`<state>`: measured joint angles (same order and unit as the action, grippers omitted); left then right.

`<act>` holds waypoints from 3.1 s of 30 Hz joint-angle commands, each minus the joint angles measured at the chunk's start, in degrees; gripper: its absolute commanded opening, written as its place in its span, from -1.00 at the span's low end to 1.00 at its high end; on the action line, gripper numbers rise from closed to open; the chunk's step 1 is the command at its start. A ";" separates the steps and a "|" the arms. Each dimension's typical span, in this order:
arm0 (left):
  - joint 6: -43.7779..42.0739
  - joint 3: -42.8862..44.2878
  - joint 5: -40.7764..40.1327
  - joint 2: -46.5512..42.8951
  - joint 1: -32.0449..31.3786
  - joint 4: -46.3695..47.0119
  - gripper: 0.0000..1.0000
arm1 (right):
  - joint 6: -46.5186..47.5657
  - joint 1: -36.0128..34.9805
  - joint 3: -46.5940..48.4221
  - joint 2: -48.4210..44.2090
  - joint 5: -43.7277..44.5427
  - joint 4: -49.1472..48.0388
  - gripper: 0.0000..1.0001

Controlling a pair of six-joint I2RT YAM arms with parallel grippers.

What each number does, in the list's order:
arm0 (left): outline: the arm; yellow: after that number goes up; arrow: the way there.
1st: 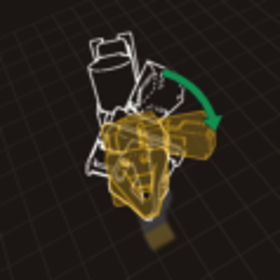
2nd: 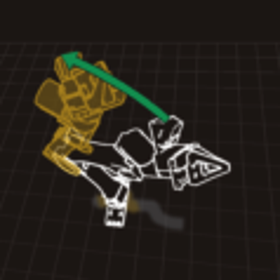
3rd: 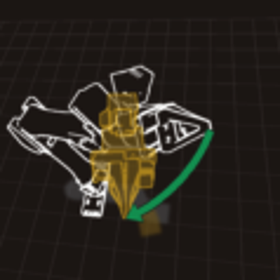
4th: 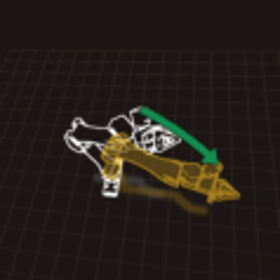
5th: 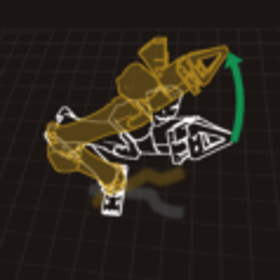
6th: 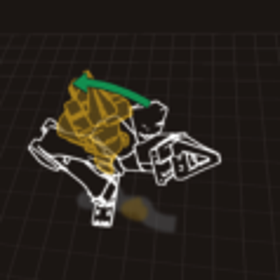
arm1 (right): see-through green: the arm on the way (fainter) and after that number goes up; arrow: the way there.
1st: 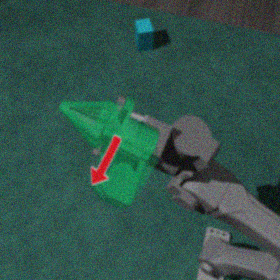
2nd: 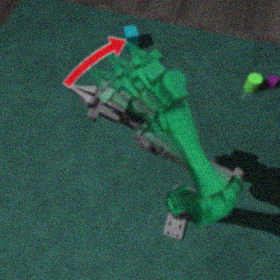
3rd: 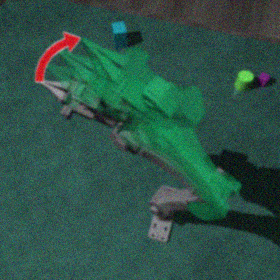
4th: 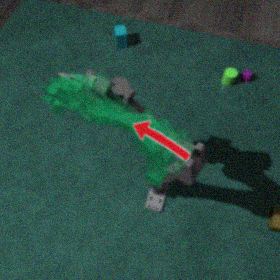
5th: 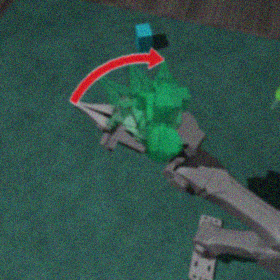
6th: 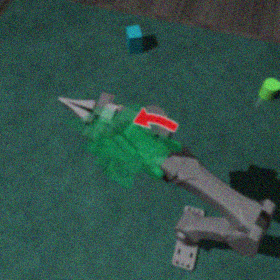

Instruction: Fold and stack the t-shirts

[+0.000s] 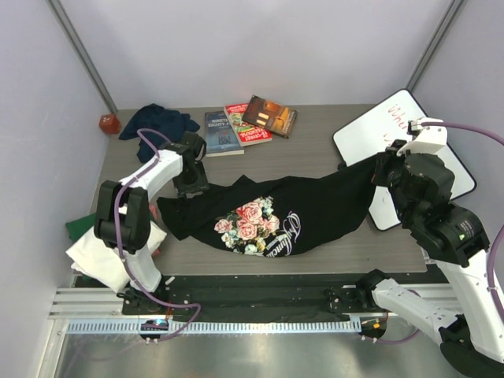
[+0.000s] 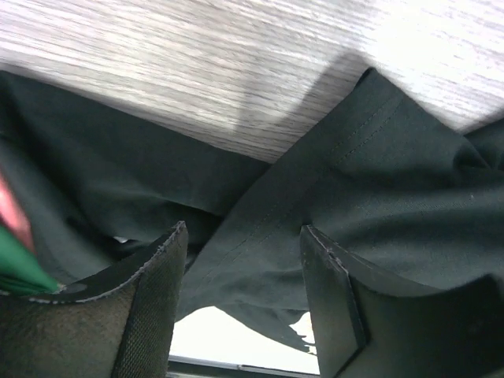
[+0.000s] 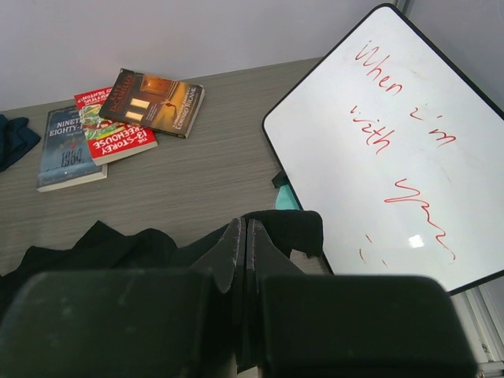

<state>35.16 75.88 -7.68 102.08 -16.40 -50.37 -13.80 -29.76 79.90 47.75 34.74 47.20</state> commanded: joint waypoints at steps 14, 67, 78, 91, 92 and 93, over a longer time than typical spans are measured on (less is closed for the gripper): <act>0.18 -1.52 3.73 0.22 0.06 4.75 -0.99 | -1.14 0.05 -0.27 -0.20 -0.55 -3.26 -0.98; 8.88 -14.97 -9.54 -27.65 -11.37 -4.56 0.07 | -2.19 0.05 -0.97 -0.11 -2.66 -4.84 -0.98; 5.80 -10.49 -8.05 -14.64 -11.37 5.89 -0.14 | -1.75 0.05 -1.41 -0.81 -2.05 -4.66 -0.98; 4.13 -6.70 -6.82 -10.41 -9.44 7.21 -0.08 | -1.58 0.14 -2.99 -1.52 -0.90 -3.87 -0.98; 4.13 -6.97 -6.47 -10.15 -9.35 7.30 -0.09 | -1.58 0.05 -3.08 -1.34 -0.73 -3.87 -0.98; 4.13 -7.06 -6.21 -9.98 -9.26 7.48 -0.08 | -1.49 0.05 -2.99 -1.25 -0.90 -3.96 -0.98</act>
<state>39.99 68.66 -14.92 91.66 -26.20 -45.17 -15.57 -29.76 76.82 46.76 32.47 45.54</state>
